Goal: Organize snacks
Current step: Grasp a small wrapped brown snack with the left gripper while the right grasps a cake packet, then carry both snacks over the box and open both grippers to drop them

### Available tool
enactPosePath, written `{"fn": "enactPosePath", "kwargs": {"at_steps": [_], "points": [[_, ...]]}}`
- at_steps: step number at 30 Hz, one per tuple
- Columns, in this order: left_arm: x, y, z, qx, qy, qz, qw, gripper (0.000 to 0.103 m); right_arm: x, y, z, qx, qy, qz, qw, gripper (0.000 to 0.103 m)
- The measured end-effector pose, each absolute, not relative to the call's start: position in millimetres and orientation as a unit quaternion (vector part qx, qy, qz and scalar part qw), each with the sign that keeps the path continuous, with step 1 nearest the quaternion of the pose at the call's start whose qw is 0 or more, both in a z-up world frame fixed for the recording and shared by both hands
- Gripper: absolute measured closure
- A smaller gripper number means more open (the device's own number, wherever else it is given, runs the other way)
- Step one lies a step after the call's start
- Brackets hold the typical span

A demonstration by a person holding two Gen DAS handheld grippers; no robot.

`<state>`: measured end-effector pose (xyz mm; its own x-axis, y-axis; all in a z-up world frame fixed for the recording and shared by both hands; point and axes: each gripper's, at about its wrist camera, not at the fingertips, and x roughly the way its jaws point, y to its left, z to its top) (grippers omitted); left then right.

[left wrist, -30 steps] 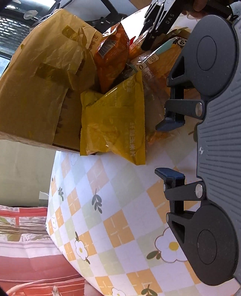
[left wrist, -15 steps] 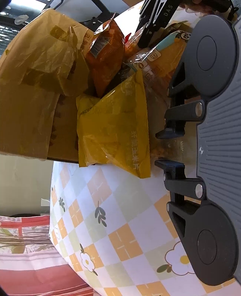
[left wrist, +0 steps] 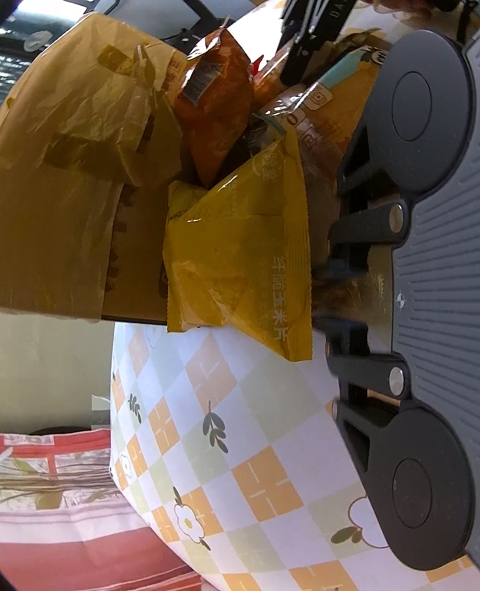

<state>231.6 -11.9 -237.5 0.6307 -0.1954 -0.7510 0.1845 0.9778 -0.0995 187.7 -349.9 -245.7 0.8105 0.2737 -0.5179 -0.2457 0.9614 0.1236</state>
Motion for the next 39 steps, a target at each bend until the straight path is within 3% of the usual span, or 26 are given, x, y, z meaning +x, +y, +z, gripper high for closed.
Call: {"fn": "enactPosePath", "kwargs": {"at_steps": [12,25,39], "points": [[220.4,22.5,-231.8,-0.044,0.448,-0.078,0.889,0.086,189.0,-349.6,-243.1,0.027,0.285,0.131,0.949,0.062],[200.0,39.3,-200.6,-0.051,0.393,-0.076,0.915,0.086,150.2,-374.9,-218.1,0.071,0.302,0.105,0.945,0.064],[191.9,30.2,-170.9,-0.052,0.339,-0.099,0.934,0.086,139.8,-407.8,-169.0,0.148,0.215,0.044,0.964,0.064]]}}
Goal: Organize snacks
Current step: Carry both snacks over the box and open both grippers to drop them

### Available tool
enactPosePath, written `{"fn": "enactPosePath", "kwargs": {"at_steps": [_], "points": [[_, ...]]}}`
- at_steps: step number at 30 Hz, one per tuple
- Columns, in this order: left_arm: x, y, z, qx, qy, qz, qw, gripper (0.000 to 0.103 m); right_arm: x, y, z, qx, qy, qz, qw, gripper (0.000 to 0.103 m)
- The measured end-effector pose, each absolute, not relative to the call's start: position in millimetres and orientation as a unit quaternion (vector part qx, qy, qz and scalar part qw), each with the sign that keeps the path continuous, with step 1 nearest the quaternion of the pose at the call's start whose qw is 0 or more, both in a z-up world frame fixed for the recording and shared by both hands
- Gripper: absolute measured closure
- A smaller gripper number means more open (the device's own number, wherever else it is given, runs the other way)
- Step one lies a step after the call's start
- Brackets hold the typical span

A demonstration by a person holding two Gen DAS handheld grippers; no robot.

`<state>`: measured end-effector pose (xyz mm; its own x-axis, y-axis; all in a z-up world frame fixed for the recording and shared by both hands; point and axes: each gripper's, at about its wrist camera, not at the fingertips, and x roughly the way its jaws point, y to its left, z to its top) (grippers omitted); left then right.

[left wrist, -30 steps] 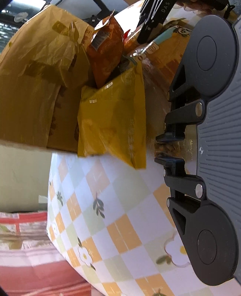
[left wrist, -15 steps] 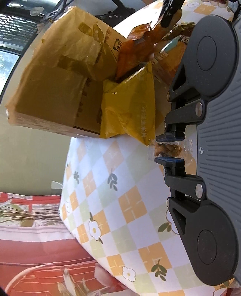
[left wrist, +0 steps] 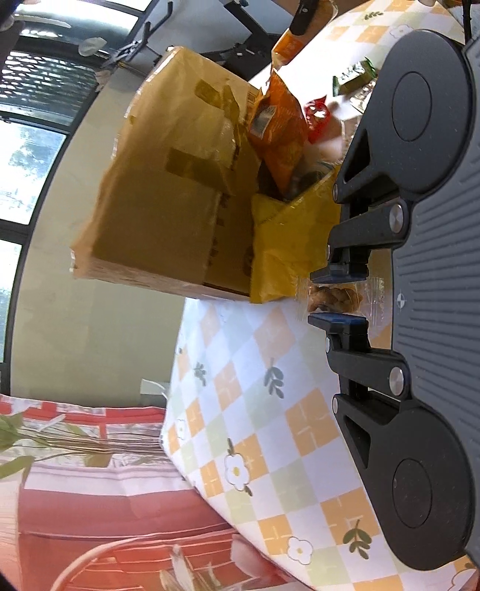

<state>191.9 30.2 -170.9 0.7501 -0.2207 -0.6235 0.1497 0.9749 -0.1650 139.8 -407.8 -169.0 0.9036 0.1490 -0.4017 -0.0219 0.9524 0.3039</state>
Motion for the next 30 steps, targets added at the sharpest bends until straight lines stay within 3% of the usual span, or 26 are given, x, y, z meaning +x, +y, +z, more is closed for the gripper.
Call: {"fn": "enactPosePath", "kwargs": {"at_steps": [10,18,30], "points": [[202.7,12.8,-123.9,-0.042,0.279,-0.139,0.949,0.086,158.6,-395.6,-115.8,0.14,0.131,0.081,0.978,0.064],[248.4,-15.8,-65.9,-0.052,0.223,-0.206,0.951,0.085,221.5,-372.9,-63.7,0.105,0.078,0.129,0.983,0.064],[360.9,-81.5,-35.9,-0.03,0.222,-0.197,0.954,0.084,348.2,-338.4,-61.3,0.095,0.166,0.124,0.974,0.063]]}}
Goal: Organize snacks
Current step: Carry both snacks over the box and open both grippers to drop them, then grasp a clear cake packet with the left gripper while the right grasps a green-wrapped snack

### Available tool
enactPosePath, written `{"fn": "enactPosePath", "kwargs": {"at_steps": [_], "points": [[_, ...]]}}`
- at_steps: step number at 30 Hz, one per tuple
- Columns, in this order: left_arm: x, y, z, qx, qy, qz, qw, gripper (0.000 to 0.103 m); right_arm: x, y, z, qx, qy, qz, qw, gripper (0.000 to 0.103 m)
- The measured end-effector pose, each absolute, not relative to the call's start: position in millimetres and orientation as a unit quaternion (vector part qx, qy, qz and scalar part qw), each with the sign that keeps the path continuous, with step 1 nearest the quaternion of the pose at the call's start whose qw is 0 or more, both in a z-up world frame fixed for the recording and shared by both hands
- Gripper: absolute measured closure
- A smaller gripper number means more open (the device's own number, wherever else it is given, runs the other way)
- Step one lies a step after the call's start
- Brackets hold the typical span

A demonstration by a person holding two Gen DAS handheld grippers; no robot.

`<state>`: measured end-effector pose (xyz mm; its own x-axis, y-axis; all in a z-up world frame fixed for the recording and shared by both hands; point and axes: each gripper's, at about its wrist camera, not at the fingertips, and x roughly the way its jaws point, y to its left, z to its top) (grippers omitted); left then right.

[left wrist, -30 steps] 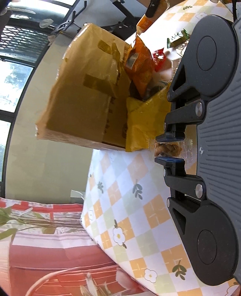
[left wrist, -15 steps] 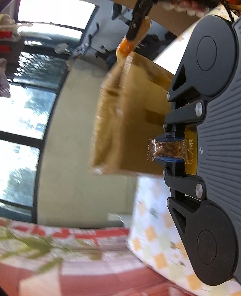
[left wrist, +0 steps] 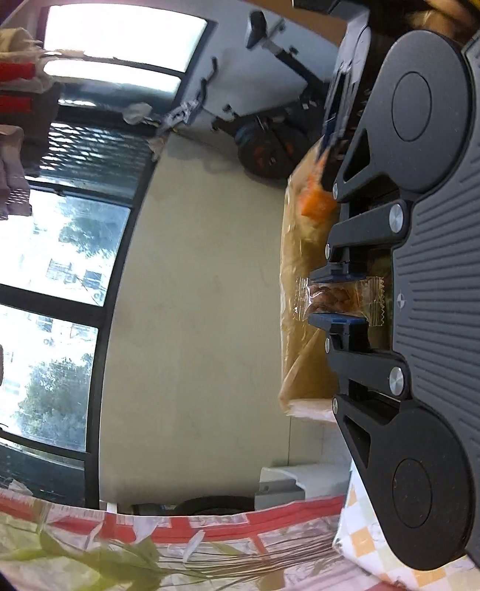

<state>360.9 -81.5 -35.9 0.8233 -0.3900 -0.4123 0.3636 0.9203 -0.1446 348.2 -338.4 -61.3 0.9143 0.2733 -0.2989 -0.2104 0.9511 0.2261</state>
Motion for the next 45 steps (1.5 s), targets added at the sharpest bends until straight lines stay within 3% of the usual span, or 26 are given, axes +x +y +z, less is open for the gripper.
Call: {"fn": "enactPosePath", "kwargs": {"at_steps": [1,3,5,26,36,45], "points": [[363.6,-86.3,-36.9,-0.021,0.224,-0.189,0.956,0.082,353.0,-337.8,-64.3,0.103,0.178,0.129,0.97,0.06],[367.5,-91.3,-39.9,-0.005,0.231,-0.178,0.957,0.054,355.2,-339.7,-68.0,0.112,0.185,0.134,0.967,0.055],[364.2,-88.4,-42.3,0.0,0.223,-0.171,0.96,0.047,349.7,-341.8,-67.6,0.111,0.174,0.139,0.969,0.044],[254.8,-15.2,-50.6,-0.044,0.219,-0.179,0.958,0.047,230.0,-398.1,-84.3,0.08,0.142,0.175,0.971,0.041],[229.7,-5.4,-129.5,-0.084,0.29,-0.132,0.944,0.047,192.0,-407.8,-176.6,0.027,0.25,0.12,0.96,0.041],[217.5,-16.6,-158.3,-0.09,0.336,-0.147,0.926,0.047,186.0,-405.7,-231.2,0.006,0.329,0.098,0.939,0.042]]}}
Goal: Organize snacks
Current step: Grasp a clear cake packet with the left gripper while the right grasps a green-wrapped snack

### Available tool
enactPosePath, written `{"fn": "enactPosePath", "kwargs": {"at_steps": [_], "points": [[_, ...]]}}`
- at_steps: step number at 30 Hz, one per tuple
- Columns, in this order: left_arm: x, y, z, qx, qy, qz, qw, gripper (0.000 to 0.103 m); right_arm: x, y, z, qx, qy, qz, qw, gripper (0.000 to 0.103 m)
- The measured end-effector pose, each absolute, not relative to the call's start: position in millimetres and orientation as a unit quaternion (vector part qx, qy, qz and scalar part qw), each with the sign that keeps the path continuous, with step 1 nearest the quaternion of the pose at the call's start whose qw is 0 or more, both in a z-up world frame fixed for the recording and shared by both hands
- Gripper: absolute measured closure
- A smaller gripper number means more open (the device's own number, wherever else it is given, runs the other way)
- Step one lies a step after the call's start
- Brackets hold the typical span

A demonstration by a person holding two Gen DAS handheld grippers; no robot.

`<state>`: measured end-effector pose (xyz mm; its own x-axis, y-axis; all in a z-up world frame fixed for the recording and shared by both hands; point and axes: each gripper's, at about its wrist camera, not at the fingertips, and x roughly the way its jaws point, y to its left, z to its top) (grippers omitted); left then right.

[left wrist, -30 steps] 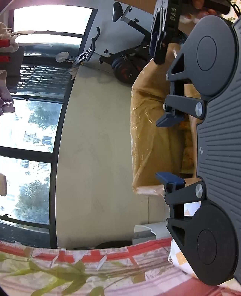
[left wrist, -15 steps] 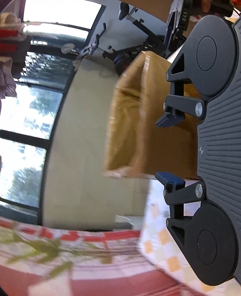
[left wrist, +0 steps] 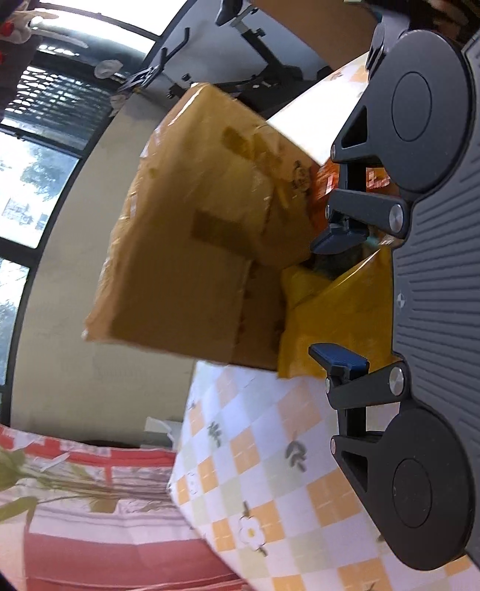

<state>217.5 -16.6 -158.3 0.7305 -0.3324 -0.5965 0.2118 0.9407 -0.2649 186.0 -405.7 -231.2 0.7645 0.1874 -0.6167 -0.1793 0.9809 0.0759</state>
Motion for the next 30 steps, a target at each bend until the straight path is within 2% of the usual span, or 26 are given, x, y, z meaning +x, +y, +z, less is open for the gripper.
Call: {"fn": "enactPosePath", "kwargs": {"at_steps": [2,4,6,13,15,19,21,24,30], "points": [[217.9,-19.4,-165.1,-0.09,0.348,-0.15,0.921,0.044,187.7,-406.4,-236.7,0.01,0.339,0.096,0.936,0.042],[218.1,-22.4,-173.1,-0.094,0.363,-0.153,0.914,0.042,189.7,-404.2,-240.7,0.009,0.345,0.106,0.932,0.05],[216.1,-27.1,-180.3,-0.094,0.38,-0.159,0.907,0.036,189.0,-399.8,-240.9,-0.003,0.342,0.12,0.932,0.063],[208.9,-48.0,-199.7,-0.069,0.42,-0.168,0.889,0.031,184.4,-384.4,-247.1,-0.019,0.316,0.126,0.94,0.063],[210.6,-49.8,-200.0,-0.066,0.423,-0.166,0.888,0.024,182.5,-384.7,-247.7,-0.021,0.312,0.126,0.941,0.063],[212.3,-53.8,-205.2,-0.064,0.435,-0.16,0.884,0.02,181.4,-383.6,-248.4,-0.022,0.308,0.125,0.943,0.063],[215.6,-56.8,-212.1,-0.06,0.452,-0.154,0.877,0.011,180.4,-383.8,-248.2,-0.022,0.307,0.126,0.943,0.063],[217.4,-50.8,-220.1,-0.081,0.459,-0.148,0.872,0.005,181.8,-384.8,-249.0,-0.019,0.307,0.127,0.943,0.063],[218.6,-39.7,-228.5,-0.114,0.475,-0.146,0.86,0.002,181.3,-385.1,-249.1,-0.019,0.307,0.128,0.943,0.063]]}}
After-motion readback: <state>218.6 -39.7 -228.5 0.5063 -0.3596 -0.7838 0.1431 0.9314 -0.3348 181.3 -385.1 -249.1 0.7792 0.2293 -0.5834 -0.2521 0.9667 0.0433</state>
